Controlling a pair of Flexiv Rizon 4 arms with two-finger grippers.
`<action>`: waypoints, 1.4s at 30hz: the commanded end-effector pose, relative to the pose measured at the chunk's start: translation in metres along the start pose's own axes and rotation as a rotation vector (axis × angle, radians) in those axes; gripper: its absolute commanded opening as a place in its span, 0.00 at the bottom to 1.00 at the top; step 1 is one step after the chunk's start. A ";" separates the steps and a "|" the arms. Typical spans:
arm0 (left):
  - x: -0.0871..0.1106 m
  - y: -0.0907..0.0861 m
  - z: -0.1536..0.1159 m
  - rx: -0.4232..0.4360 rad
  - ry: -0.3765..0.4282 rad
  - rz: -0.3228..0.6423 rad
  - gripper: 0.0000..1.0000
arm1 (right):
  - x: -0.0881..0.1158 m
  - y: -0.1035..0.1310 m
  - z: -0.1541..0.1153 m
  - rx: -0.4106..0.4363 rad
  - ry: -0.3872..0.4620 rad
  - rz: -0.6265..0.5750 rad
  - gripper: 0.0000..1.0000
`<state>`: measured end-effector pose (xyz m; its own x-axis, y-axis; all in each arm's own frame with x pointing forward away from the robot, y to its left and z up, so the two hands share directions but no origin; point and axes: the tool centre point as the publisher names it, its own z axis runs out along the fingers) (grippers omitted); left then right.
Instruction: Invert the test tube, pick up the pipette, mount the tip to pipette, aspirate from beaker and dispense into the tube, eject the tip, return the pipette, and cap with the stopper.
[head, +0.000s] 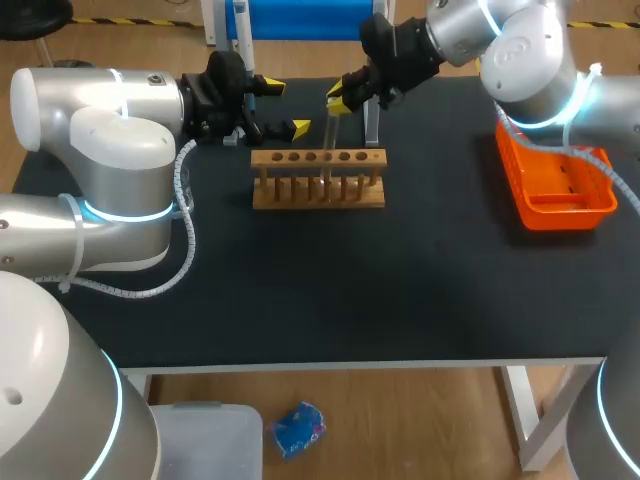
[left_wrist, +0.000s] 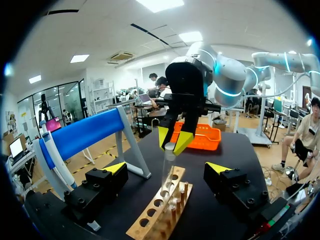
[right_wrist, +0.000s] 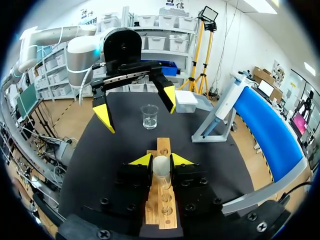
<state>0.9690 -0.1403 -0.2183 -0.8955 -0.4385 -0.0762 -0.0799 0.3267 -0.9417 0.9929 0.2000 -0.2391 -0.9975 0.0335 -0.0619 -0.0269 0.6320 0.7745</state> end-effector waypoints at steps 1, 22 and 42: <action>0.000 0.001 0.001 0.004 -0.002 0.001 1.00 | 0.000 -0.008 0.006 -0.006 -0.005 0.002 1.00; 0.000 0.001 0.001 0.004 -0.002 0.001 1.00 | 0.005 0.022 -0.017 -0.247 -0.039 -0.035 1.00; 0.000 0.001 0.001 0.004 -0.002 0.001 1.00 | 0.004 0.031 -0.019 -0.526 0.019 -0.010 0.00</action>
<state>0.9690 -0.1404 -0.2183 -0.8955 -0.4384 -0.0761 -0.0799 0.3267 -0.9418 0.9832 0.2064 -0.1995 -0.9979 0.0232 -0.0601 -0.0542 0.1998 0.9783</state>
